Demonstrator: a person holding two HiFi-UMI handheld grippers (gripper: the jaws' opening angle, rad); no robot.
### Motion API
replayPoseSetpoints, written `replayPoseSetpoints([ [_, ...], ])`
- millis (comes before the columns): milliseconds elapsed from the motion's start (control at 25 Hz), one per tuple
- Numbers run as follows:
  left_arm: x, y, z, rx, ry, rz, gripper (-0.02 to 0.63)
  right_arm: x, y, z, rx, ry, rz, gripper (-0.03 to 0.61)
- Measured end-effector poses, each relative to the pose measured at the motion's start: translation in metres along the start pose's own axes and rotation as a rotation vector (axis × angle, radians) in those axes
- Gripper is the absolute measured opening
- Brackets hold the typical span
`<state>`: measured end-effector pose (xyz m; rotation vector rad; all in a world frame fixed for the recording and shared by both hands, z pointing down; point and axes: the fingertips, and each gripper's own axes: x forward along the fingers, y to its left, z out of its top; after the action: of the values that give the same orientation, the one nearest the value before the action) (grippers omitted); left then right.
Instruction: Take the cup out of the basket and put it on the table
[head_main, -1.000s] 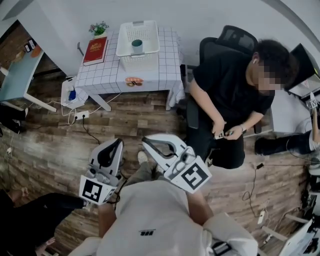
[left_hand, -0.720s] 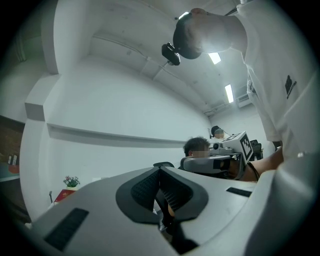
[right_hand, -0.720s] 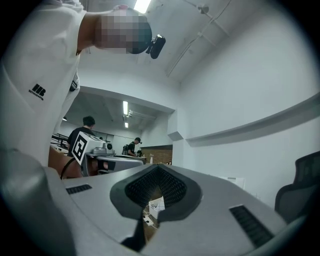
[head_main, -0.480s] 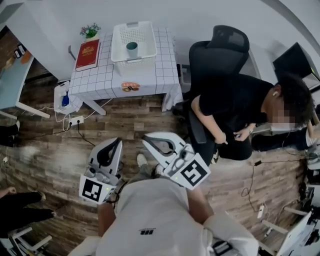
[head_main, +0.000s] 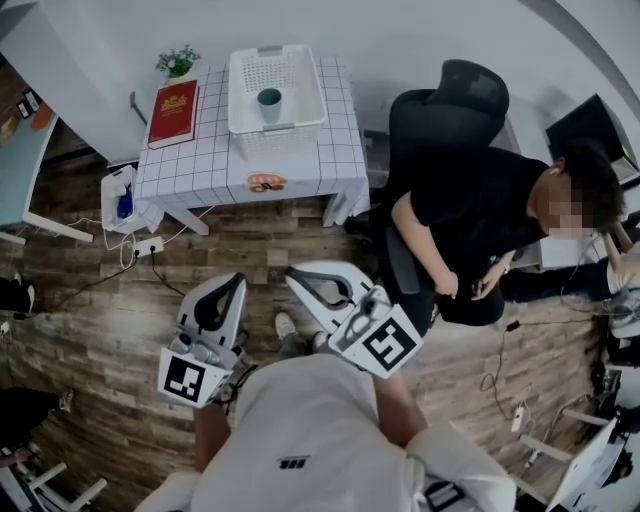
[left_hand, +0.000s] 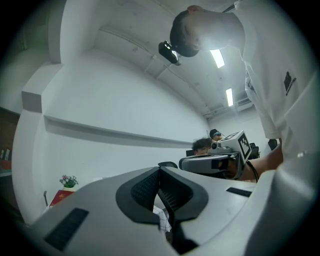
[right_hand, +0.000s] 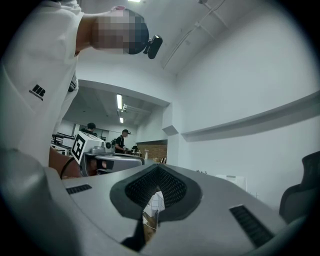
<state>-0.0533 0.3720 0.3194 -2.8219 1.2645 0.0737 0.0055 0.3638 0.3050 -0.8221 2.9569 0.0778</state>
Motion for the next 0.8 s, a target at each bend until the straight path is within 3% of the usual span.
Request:
replayPoseSetpoints([
  [400,0.017,0.036,-0.003,-0.022,0.006,-0.020,0.011,0.028,-0.027,-0.006,-0.008,0.030,-0.044,0.012],
  [800,0.071,0.067,-0.009,-0.021,0.002,-0.002,0.011,0.054,-0.084,-0.010,-0.005,0.014,-0.016,0.012],
])
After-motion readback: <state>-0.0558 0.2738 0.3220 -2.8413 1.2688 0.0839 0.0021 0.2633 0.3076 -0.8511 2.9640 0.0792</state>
